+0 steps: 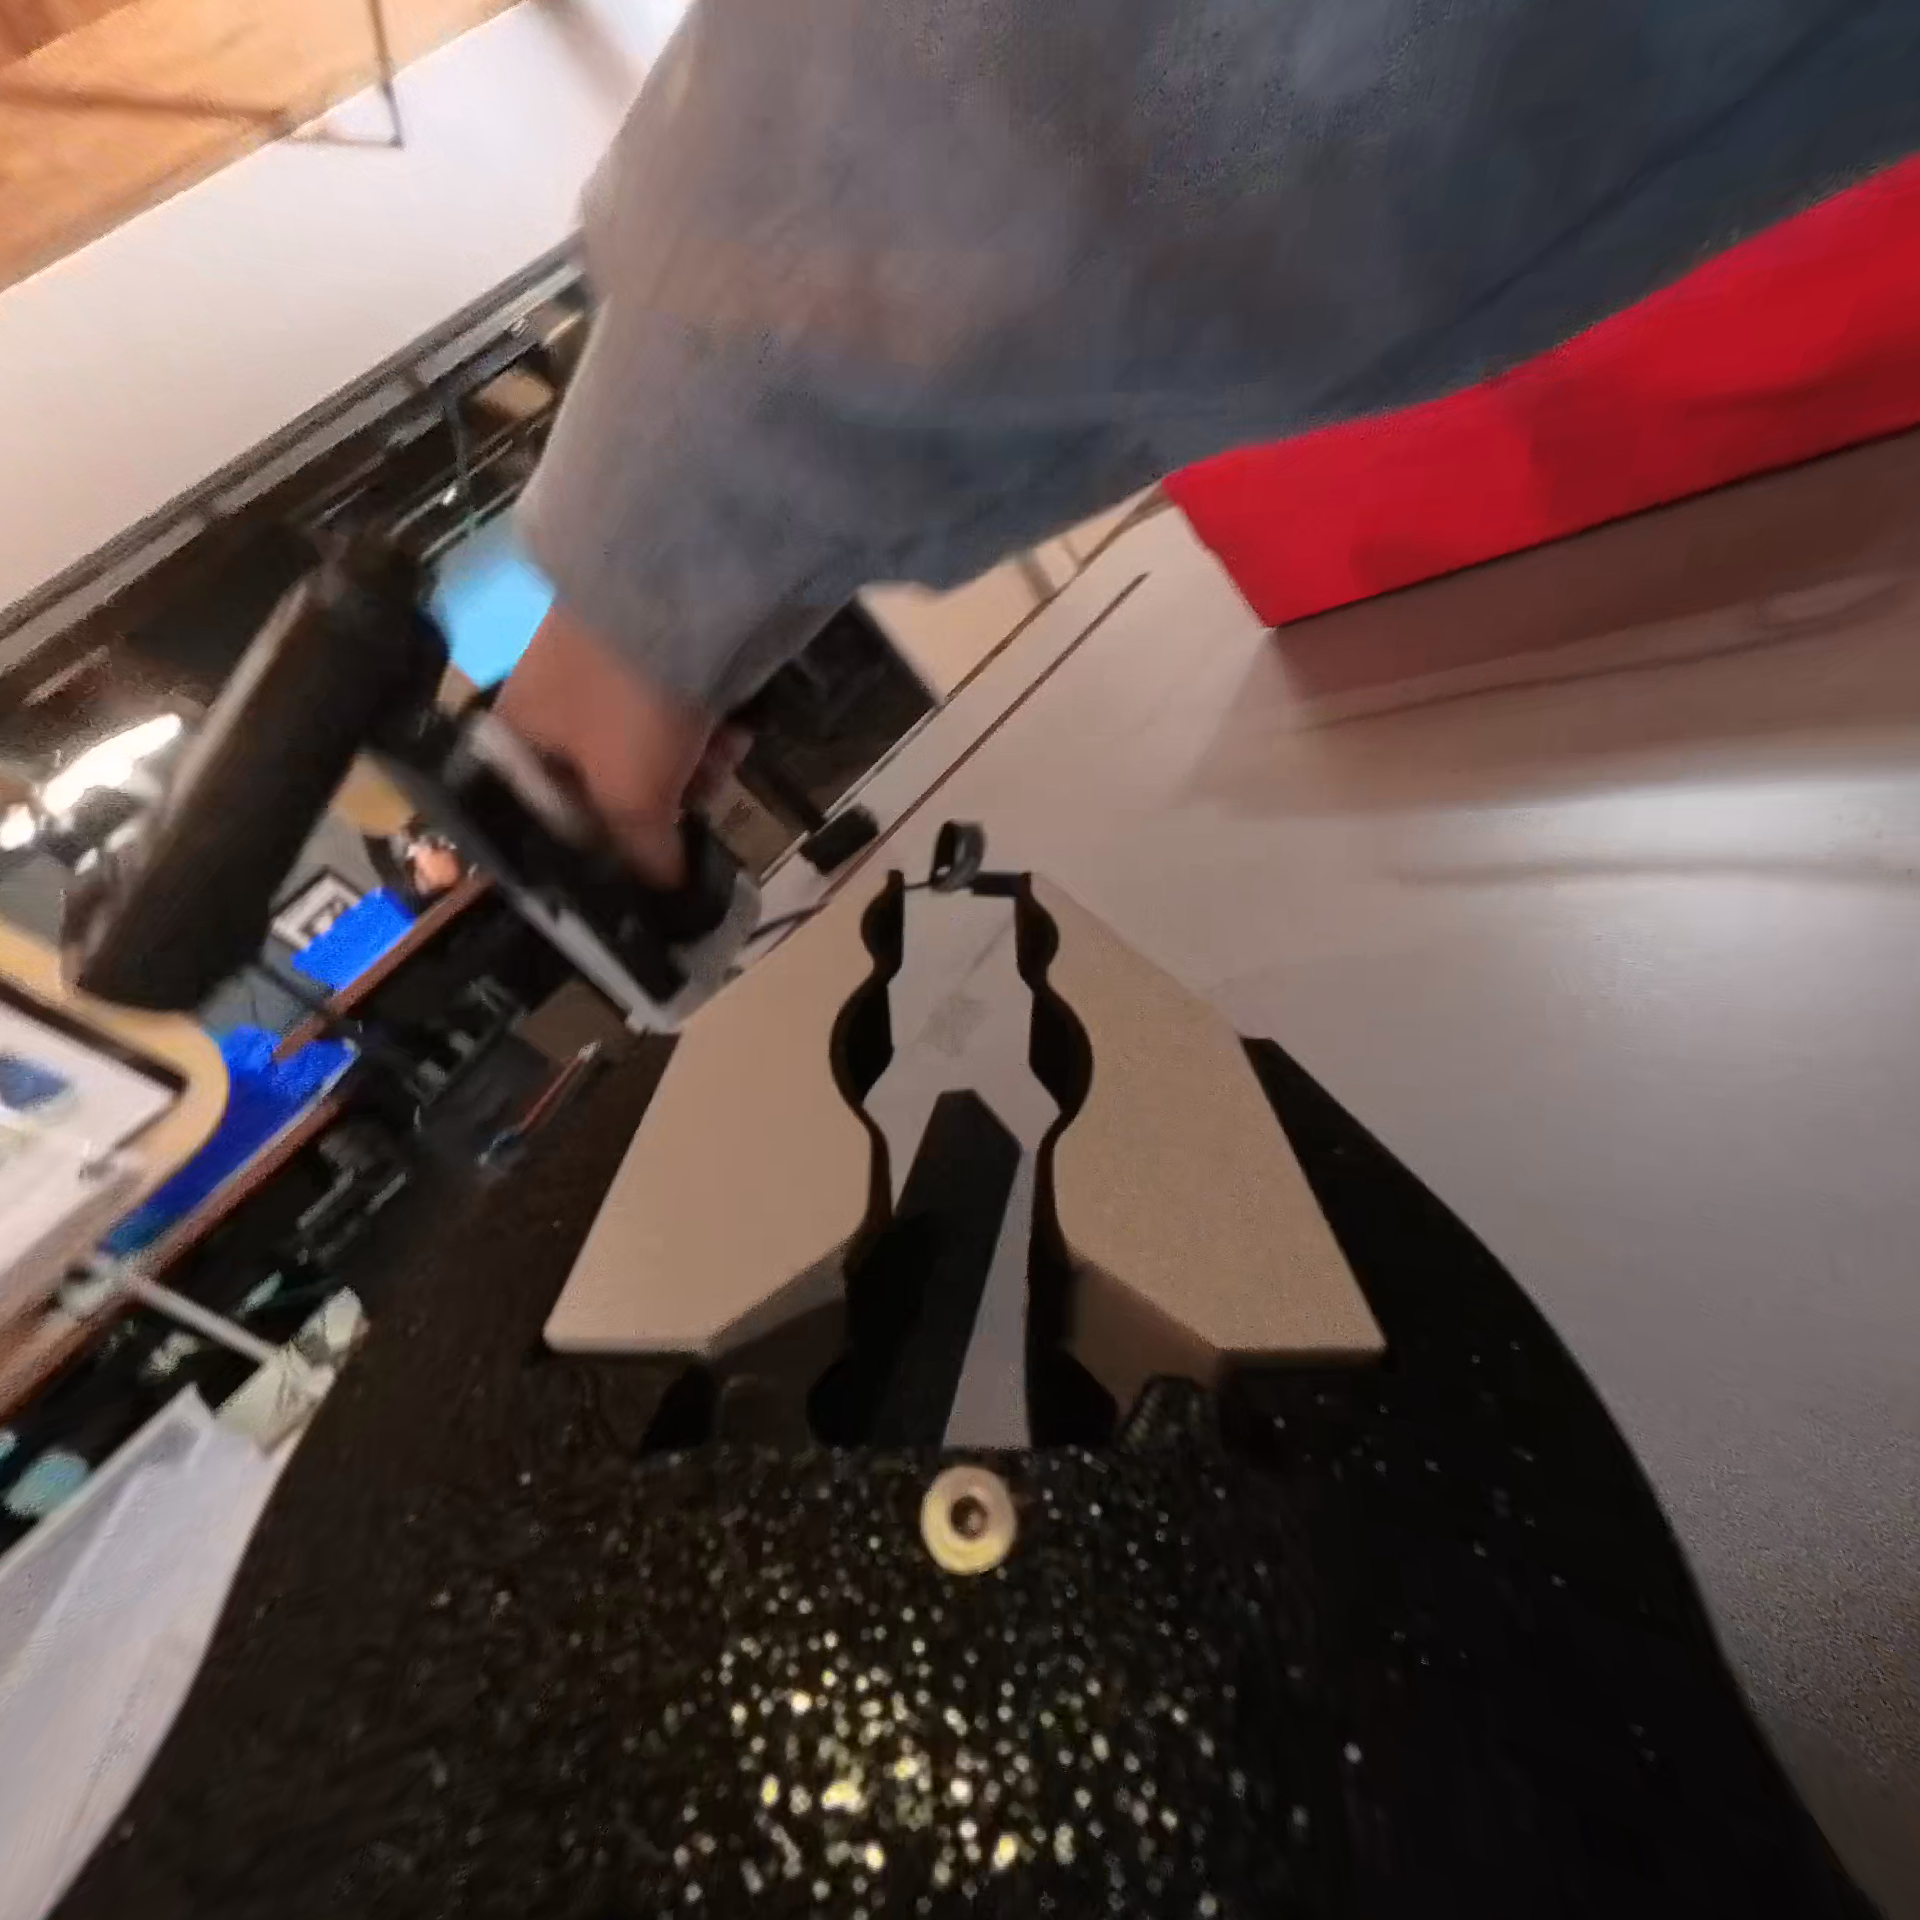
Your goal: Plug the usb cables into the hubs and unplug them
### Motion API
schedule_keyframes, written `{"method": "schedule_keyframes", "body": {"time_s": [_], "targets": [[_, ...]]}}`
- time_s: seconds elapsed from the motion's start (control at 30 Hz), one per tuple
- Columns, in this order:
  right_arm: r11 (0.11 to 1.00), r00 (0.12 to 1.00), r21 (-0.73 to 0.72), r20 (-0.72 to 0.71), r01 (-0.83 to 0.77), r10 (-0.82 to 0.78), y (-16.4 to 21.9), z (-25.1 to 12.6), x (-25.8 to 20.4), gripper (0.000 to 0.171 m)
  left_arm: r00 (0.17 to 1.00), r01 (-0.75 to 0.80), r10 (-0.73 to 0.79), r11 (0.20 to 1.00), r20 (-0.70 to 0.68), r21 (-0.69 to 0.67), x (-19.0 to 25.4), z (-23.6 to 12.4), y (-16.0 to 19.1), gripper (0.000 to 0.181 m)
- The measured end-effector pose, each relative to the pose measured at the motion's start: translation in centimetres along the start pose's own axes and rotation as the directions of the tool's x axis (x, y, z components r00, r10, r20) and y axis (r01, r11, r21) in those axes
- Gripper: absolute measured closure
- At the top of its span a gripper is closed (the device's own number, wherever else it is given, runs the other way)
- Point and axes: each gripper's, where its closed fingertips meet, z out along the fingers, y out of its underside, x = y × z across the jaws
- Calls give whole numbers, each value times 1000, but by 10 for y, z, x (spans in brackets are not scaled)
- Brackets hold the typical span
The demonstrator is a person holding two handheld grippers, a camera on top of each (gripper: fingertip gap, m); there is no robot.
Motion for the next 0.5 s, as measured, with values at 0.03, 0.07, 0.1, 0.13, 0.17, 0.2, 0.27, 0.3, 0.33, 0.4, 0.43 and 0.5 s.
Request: {"method": "schedule_keyframes", "body": {"time_s": [0.03,0.07,0.1,0.13,0.17,0.2,0.27,0.3,0.33,0.4,0.43,0.5], "targets": [[1000,1000,26,1,-5,5,2,-10,-3,171,999,49,-49,999,3,-7,-7,-1,4,157],[999,1000,49,-4,-10,10,4,-20,-5,171,995,102,-102,995,-12,-17,-12,-3,8,148],[997,1000,72,-6,-14,15,7,-30,-7,171,989,139,-141,989,-35,-48,-18,-5,14,134],[995,1000,96,-5,-17,17,10,-38,-12,171,987,150,-153,986,-44,-80,-26,-7,20,121],[992,1000,122,-3,-18,18,12,-46,-17,171,986,146,-154,984,-69,-102,-33,-9,25,114],[988,1000,153,4,-18,17,12,-53,-23,171,978,150,-167,979,-125,-136,-35,-11,31,109],[977,1000,211,22,-13,9,11,-64,-38,171,939,165,-229,955,-257,-246,-29,-15,46,102],[972,999,234,35,-10,2,11,-69,-46,171,914,149,-247,942,-321,-301,-23,-19,54,102],[968,999,251,50,-12,-1,10,-71,-55,171,898,109,-244,930,-367,-350,-17,-25,64,102],[961,996,278,87,-12,-13,7,-73,-73,171,885,7,-202,907,-419,-422,-10,-34,86,108],[959,994,284,105,-9,-22,6,-73,-82,171,877,-34,-193,889,-441,-457,-7,-38,96,111],[960,990,281,132,11,-50,7,-68,-100,171,880,-66,-187,863,-438,-501,-5,-40,112,134]]}}
